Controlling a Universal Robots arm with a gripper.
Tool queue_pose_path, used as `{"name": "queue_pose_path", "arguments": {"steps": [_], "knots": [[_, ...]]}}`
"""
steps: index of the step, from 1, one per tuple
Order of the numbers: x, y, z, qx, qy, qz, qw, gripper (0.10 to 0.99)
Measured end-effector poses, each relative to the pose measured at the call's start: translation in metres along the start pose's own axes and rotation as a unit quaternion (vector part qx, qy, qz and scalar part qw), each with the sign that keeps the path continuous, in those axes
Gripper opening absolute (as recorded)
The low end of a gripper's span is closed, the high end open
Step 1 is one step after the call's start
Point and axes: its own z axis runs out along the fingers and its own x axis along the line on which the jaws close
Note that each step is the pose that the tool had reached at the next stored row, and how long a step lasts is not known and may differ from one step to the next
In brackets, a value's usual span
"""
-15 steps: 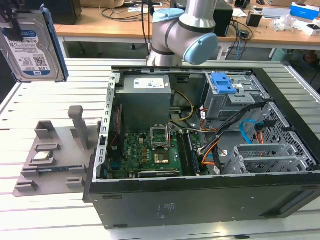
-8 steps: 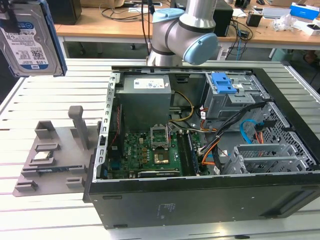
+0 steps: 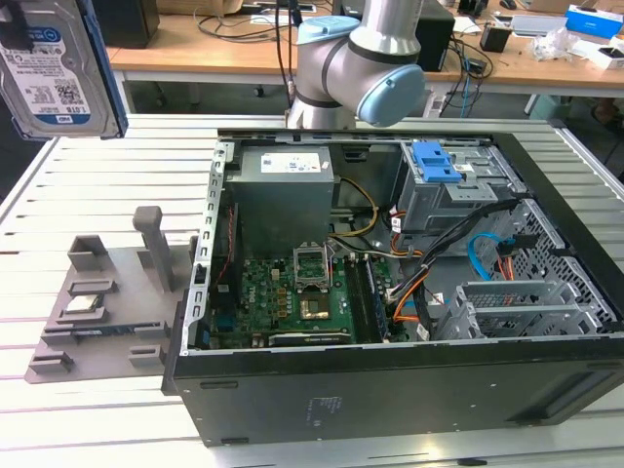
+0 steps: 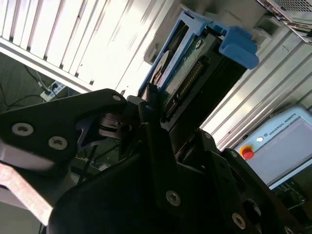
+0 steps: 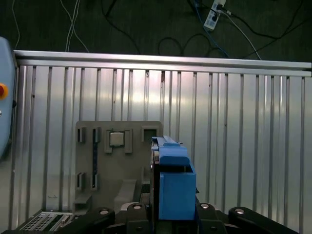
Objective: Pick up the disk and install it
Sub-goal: 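Pick up the disk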
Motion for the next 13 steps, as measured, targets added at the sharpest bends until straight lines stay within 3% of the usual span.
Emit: {"name": "queue_pose_path", "arguments": {"steps": [13], "knots": [[-0.0019, 0.0005, -0.0218, -0.0001, 0.0000, 0.000, 1.0000, 0.365]]}}
